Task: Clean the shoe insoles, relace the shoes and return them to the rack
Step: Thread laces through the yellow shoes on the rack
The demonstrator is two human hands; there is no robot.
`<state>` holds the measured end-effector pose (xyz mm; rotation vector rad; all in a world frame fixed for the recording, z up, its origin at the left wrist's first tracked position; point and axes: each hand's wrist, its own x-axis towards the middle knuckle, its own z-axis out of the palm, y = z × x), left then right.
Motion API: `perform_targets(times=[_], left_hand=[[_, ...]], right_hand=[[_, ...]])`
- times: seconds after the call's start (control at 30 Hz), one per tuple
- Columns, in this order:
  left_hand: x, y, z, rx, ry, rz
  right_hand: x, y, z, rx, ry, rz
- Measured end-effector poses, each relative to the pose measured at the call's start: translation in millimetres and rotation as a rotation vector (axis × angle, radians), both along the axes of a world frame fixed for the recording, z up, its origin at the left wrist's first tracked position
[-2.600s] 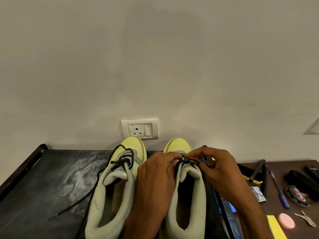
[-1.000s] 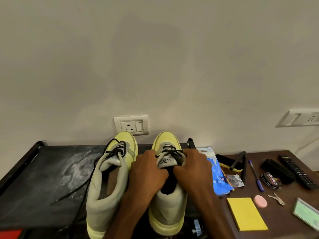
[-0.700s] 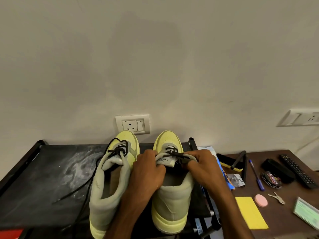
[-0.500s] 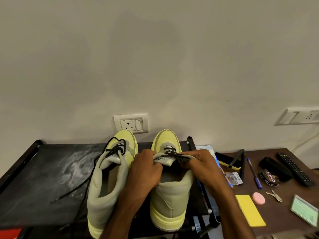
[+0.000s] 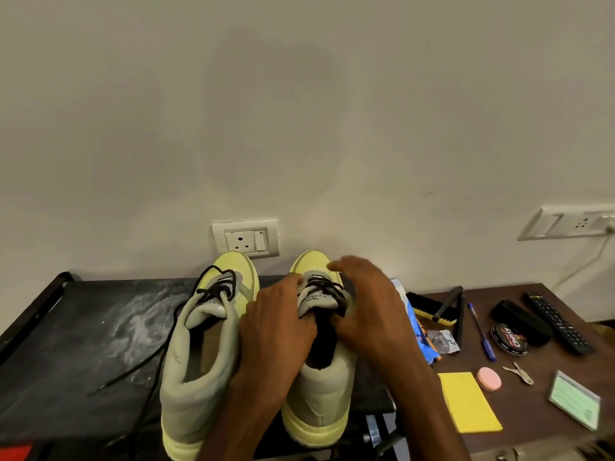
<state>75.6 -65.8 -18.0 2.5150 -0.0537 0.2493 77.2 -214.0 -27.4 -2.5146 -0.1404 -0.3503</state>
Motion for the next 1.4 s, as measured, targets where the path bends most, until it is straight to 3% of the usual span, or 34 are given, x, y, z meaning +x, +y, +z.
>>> perform_targets(times=[0.17,0.37,0.47,0.53,0.7,0.83,0.97,1.1,1.27,1.4], left_hand=[[-1,2,6,-0.005,-0.044,-0.018],[5,6,-2,0.035,0.124,-0.129],[8,10,-7,0.012,0.071,-0.141],[13,11,-6,-0.073,0.149,-0.143],[16,10,0,-0.073,0.328,-0.176],[6,11,13,0.078,0.237,-0.210],[3,9,8,0.108,0.112,-0.168],[6,-3,3,-0.041,0.333,0.002],[7,-3,7,-0.052,0.300,0.002],[11,9,2,-0.007,0.115,-0.074]], right_hand=[[2,-7,1,0.025,-0.158,0.110],[2,-11,-2,0.021,-0.275,0.124],[1,-14,-2,0.107,-0.241,0.073],[-1,-15,-2,0.166,-0.189,0.028],[-1,-16,-3,0.263,-0.100,-0.007],[-2,-18,-1,0.242,-0.084,0.012],[-3,-13,2,0.170,-0.145,0.006],[-6,-8,7,0.159,-0.169,0.003],[-4,-8,6,0.188,-0.136,-0.013],[-4,-18,4,0.252,-0.057,0.011]])
